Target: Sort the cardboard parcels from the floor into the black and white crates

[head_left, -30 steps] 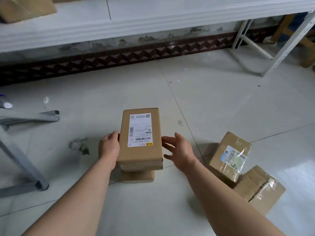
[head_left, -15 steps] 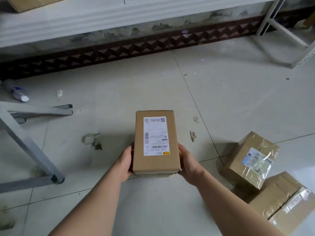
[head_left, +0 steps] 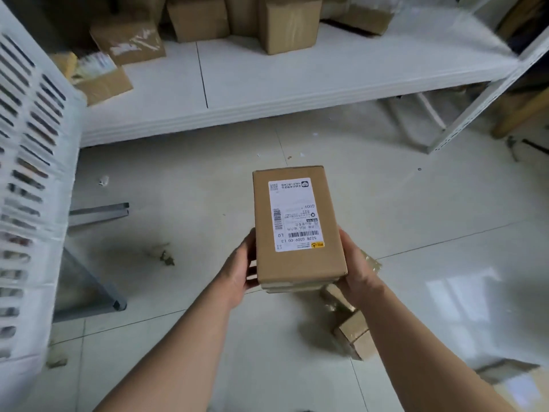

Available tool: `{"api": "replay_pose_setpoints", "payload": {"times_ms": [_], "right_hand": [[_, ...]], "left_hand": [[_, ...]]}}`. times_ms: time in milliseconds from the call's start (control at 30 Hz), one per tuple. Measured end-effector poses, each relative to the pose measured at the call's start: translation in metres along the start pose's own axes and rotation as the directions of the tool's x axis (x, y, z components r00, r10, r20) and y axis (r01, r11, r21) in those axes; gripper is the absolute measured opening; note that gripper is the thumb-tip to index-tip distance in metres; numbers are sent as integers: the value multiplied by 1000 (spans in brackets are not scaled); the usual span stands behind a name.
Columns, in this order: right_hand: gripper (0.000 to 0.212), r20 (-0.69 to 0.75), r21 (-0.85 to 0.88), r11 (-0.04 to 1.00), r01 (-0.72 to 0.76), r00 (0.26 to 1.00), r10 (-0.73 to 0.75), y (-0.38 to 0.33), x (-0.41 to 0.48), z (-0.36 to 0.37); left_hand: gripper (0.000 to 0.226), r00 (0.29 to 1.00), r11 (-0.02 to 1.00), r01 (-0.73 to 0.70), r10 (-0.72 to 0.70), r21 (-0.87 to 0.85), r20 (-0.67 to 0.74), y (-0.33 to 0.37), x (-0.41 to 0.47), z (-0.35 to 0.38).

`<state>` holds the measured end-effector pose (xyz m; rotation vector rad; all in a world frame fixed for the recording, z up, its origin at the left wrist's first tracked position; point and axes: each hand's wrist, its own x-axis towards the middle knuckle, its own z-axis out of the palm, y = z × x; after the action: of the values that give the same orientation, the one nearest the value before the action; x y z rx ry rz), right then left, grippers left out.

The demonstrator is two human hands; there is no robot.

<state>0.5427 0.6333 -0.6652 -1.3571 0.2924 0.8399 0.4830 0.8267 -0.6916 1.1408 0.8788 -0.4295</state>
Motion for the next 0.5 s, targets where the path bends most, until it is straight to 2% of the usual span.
{"api": "replay_pose_setpoints", "payload": {"times_ms": [67,267,500], "right_hand": [[46,41,-17,1000,24,999,-23,-40,-43,5],[47,27,-66,995,71,997,-69,-163,-169,31],[47,118,-171,980,104,989,-84,-290,-283,78]], "left_hand": [[46,1000,1000,-14,14,-1,2,26,-43,15],[44,998,998,-55,55,9,-3,115,-187,53],[50,991,991,-132,132,28,-18,226,-354,62]]}}
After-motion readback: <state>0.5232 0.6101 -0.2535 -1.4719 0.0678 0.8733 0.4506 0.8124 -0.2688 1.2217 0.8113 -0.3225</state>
